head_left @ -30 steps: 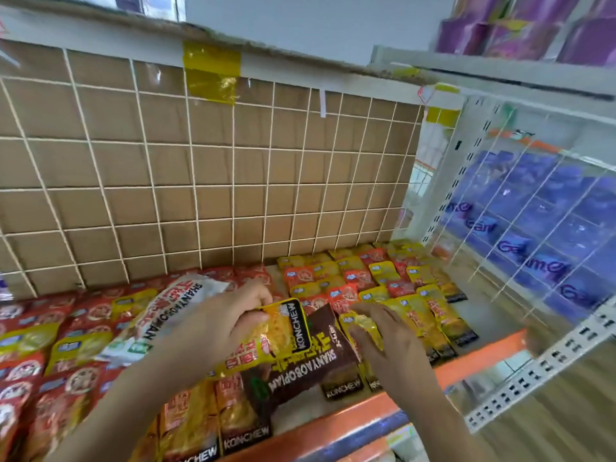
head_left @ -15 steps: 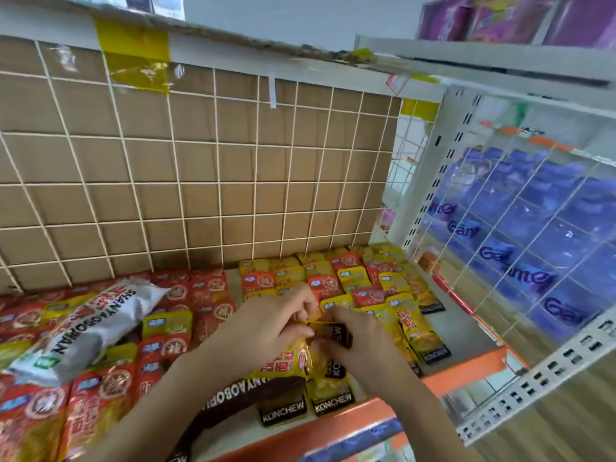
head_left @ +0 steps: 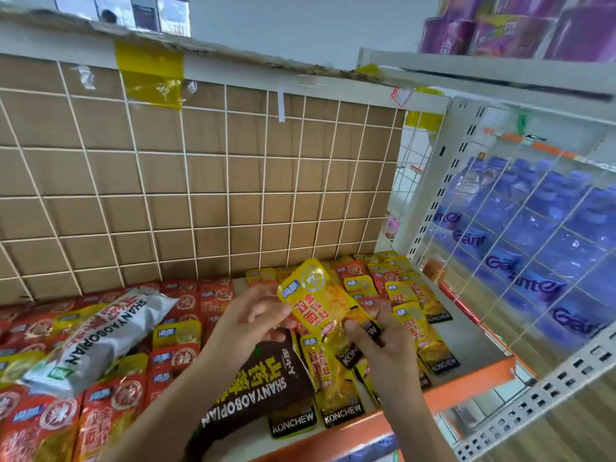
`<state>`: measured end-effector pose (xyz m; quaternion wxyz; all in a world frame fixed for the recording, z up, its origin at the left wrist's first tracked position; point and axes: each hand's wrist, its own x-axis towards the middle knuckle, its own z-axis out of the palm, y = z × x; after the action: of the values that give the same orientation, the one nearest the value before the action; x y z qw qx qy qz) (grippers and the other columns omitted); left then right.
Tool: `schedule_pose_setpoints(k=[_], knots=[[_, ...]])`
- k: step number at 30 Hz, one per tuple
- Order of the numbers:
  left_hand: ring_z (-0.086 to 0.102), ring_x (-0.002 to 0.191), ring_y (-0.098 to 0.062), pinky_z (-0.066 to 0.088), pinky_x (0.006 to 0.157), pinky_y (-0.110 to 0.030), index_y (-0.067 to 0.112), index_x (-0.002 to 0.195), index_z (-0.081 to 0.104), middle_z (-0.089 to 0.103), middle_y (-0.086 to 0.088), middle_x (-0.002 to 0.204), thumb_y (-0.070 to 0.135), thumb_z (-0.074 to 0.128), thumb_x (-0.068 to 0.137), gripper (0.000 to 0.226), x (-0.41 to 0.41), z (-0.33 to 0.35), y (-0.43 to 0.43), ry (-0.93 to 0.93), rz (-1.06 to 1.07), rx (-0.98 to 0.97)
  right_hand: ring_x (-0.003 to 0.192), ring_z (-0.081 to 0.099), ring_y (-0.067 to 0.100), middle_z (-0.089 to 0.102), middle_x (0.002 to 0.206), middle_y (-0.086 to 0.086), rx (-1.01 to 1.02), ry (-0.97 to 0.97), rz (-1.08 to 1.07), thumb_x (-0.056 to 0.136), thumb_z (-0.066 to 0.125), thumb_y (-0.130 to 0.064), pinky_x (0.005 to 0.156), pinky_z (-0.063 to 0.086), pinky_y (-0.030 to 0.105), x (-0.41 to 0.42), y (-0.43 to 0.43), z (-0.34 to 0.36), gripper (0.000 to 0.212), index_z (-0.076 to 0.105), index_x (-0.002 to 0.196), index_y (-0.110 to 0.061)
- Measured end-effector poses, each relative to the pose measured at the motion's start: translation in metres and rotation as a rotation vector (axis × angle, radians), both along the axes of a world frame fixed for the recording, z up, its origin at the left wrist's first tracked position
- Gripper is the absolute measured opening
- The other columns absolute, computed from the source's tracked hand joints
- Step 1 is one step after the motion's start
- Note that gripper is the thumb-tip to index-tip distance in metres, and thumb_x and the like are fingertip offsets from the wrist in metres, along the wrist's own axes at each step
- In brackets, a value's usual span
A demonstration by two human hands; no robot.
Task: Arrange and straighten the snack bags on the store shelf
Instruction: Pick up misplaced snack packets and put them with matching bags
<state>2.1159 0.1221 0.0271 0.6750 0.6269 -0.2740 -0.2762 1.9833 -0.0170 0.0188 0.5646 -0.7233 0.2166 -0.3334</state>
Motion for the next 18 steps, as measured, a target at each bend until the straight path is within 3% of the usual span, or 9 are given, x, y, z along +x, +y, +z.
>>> schedule_pose_setpoints(k=[3, 6, 8, 11, 14, 16, 18], knots=[[0.058, 0.073, -0.019, 0.052, 0.061, -0.024, 0.008, 0.110, 0.058, 0.065, -0.011, 0.087, 0.022, 0.066, 0.080, 0.034, -0.006, -0.005, -0.006, -0.020, -0.001, -0.021, 0.061, 0.064, 0.024, 0.069, 0.063, 0.007, 0.004, 0.073, 0.059, 0.079, 0.071, -0.014, 0.066, 0.048, 0.035, -0.004, 0.005, -0.008, 0.014, 0.061, 0.070, -0.016], [0.054, 0.065, -0.011, 0.046, 0.057, -0.021, 0.010, 0.105, 0.060, 0.061, 0.002, 0.075, 0.021, 0.063, 0.083, 0.024, -0.011, -0.008, -0.013, -0.123, -0.039, 0.003, 0.059, 0.062, 0.012, 0.066, 0.060, 0.002, 0.014, 0.146, 0.112, 0.078, 0.072, -0.011, 0.058, 0.049, 0.027, -0.012, 0.000, -0.009, 0.012, 0.062, 0.073, -0.015], [0.055, 0.062, -0.007, 0.044, 0.055, -0.019, 0.010, 0.103, 0.061, 0.063, 0.008, 0.071, 0.017, 0.064, 0.084, 0.021, -0.020, -0.009, -0.021, -0.168, -0.086, 0.003, 0.059, 0.064, 0.014, 0.067, 0.063, 0.000, 0.044, 0.152, 0.167, 0.079, 0.070, -0.011, 0.057, 0.052, 0.029, -0.017, -0.005, -0.007, 0.007, 0.063, 0.078, -0.013], [0.058, 0.066, -0.007, 0.046, 0.056, -0.017, 0.016, 0.109, 0.059, 0.064, 0.005, 0.076, 0.021, 0.065, 0.084, 0.027, -0.033, -0.009, -0.036, -0.159, -0.100, 0.008, 0.064, 0.066, 0.024, 0.067, 0.067, 0.007, -0.002, 0.194, 0.157, 0.077, 0.073, -0.034, 0.063, 0.055, 0.040, -0.027, -0.015, -0.008, 0.027, 0.062, 0.082, -0.011], [0.064, 0.083, -0.006, 0.048, 0.065, -0.014, 0.027, 0.109, 0.058, 0.066, 0.006, 0.087, 0.048, 0.067, 0.074, 0.042, -0.035, -0.011, -0.043, -0.126, -0.117, 0.008, 0.076, 0.063, 0.040, 0.066, 0.080, 0.020, -0.051, 0.239, 0.049, 0.068, 0.070, -0.059, 0.074, 0.051, 0.055, -0.038, -0.031, -0.014, 0.053, 0.061, 0.088, -0.011], [0.063, 0.096, -0.003, 0.047, 0.072, -0.011, 0.029, 0.109, 0.058, 0.067, 0.010, 0.103, 0.056, 0.061, 0.068, 0.049, -0.031, -0.015, -0.045, -0.190, -0.120, 0.016, 0.078, 0.065, 0.037, 0.067, 0.082, 0.020, -0.055, 0.227, -0.027, 0.072, 0.072, -0.050, 0.079, 0.049, 0.058, -0.048, -0.048, -0.018, 0.051, 0.059, 0.091, -0.005], [0.059, 0.102, 0.003, 0.046, 0.081, -0.012, 0.030, 0.114, 0.054, 0.063, 0.014, 0.112, 0.058, 0.061, 0.077, 0.047, -0.024, -0.019, -0.044, -0.315, -0.091, 0.068, 0.071, 0.068, 0.032, 0.069, 0.078, 0.015, -0.023, 0.207, -0.087, 0.078, 0.071, -0.031, 0.075, 0.051, 0.058, -0.057, -0.070, -0.022, 0.032, 0.058, 0.088, -0.003]])
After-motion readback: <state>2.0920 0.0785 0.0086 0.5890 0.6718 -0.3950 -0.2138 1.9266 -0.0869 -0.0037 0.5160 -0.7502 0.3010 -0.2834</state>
